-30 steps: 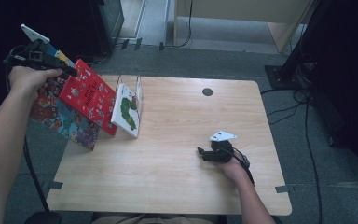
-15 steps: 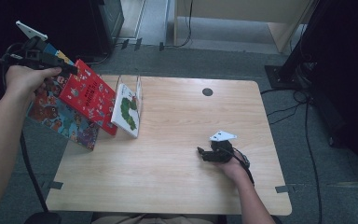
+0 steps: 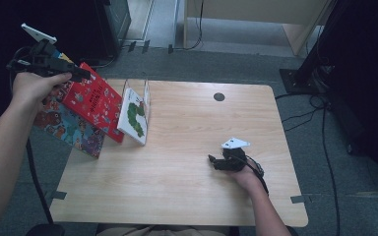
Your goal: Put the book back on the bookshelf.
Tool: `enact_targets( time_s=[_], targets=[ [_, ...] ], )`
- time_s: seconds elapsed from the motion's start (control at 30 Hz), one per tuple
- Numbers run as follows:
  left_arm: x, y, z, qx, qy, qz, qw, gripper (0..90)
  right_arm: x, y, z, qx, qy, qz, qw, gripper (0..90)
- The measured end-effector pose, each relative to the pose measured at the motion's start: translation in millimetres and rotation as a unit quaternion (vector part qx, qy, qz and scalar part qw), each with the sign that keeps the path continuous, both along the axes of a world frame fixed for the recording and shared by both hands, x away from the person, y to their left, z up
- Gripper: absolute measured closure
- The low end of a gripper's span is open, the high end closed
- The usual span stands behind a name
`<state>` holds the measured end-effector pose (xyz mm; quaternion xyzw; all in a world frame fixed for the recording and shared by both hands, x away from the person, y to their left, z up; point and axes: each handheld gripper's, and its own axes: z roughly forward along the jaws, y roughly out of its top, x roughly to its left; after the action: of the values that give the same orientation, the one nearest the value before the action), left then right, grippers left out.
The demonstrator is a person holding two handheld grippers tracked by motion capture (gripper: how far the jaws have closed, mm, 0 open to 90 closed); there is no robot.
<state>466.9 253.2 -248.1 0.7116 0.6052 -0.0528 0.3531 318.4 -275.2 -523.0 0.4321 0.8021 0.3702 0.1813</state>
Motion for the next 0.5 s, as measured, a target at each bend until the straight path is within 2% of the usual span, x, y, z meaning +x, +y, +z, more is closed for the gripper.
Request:
enact_targets(
  time_s=[0.07, 0.3, 0.43, 0.5],
  targets=[
    [-2.9, -3.3, -2.3, 0.003, -0.001, -0.008, 1.0000, 50.0, 0.1, -0.1, 0.0, -0.001, 0.000, 0.001, 1.0000, 26.2],
    [-16.2, -19.0, -12.6, -0.011, -0.005, -0.033, 0.9994, 49.1, 0.4, -0.2, 0.1, 0.000, 0.001, 0.002, 1.0000, 26.1],
    [-25.5, -26.8, -17.8, -0.018, -0.021, -0.043, 0.9987, 48.8, 0.4, -0.2, 0.1, 0.000, 0.001, 0.002, 1.0000, 26.1],
    [-29.1, -30.9, -22.0, -0.020, -0.021, -0.052, 0.9982, 48.6, 0.4, -0.2, 0.1, 0.000, 0.001, 0.002, 1.0000, 26.1]
  ],
)
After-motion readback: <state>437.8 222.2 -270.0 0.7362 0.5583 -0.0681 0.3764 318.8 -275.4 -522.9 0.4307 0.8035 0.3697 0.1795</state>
